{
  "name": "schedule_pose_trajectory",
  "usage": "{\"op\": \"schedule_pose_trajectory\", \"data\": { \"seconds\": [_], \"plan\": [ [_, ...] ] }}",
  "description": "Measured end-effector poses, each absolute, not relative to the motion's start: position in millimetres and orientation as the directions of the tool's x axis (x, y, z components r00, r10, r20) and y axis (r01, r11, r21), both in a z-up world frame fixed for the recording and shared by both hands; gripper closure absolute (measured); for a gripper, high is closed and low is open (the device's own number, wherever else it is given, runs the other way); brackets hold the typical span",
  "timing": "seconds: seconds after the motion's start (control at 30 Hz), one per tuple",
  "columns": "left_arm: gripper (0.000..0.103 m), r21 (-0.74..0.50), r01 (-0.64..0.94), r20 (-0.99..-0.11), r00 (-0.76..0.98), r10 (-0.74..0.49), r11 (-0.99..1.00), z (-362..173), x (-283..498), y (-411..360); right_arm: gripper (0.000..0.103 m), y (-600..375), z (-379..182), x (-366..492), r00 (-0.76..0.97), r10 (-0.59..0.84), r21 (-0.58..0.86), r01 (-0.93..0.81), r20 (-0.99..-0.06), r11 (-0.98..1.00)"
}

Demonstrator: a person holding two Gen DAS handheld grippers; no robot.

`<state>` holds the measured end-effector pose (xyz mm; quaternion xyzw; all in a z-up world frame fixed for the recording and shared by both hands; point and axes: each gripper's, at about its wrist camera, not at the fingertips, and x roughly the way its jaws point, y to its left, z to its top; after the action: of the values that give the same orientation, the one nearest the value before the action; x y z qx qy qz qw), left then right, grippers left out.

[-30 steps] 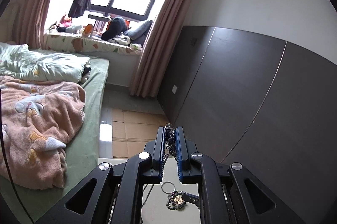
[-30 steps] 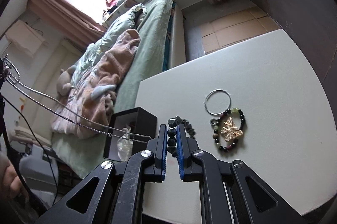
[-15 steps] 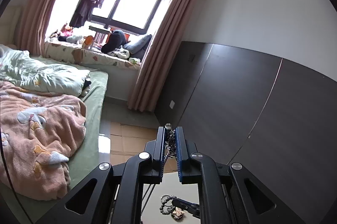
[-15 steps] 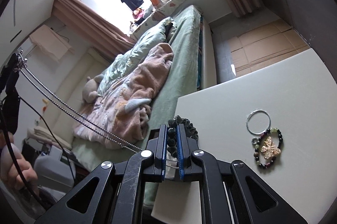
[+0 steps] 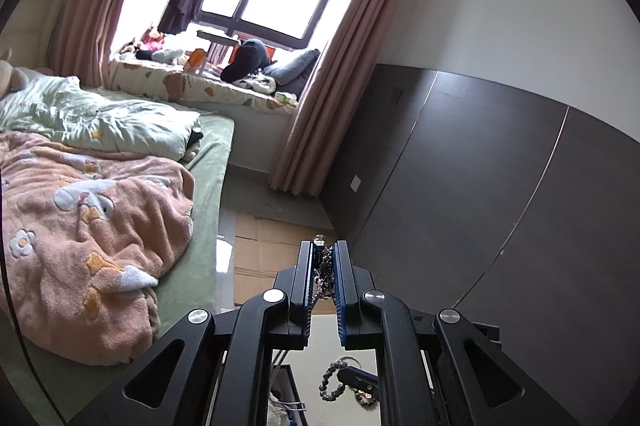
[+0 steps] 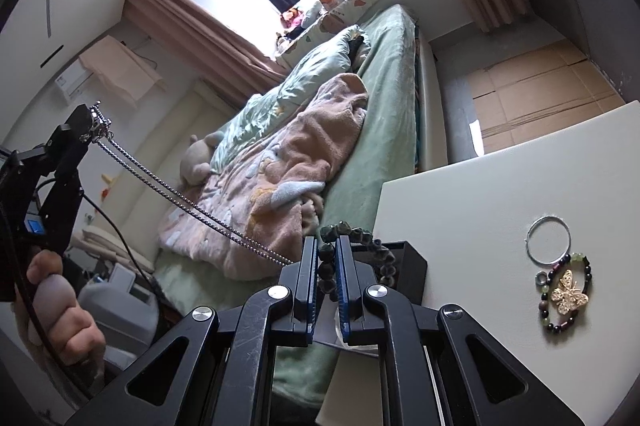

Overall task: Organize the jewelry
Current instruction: 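Carry the silver chain over the black box and open the left tool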

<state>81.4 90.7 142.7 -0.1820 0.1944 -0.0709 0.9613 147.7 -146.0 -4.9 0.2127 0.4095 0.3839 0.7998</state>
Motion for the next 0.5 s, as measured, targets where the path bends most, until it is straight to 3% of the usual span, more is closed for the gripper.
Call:
{"op": "schedule_pose_trajectory", "data": {
  "seconds": [0.33, 0.5],
  "plan": [
    [0.093, -0.377, 0.043, -0.574, 0.773, -0.270, 0.925, 65, 116, 77, 0.093, -140, -7, 145, 0.370, 0.791, 0.660, -0.438, -0.486, 0.611],
    [0.092, -0.374, -0.045, -0.663, 0.712, -0.233, 0.926, 35, 125, 91, 0.093, -136, -8, 141, 0.369, 0.796, 0.662, -0.443, -0.479, 0.604]
  ]
}}
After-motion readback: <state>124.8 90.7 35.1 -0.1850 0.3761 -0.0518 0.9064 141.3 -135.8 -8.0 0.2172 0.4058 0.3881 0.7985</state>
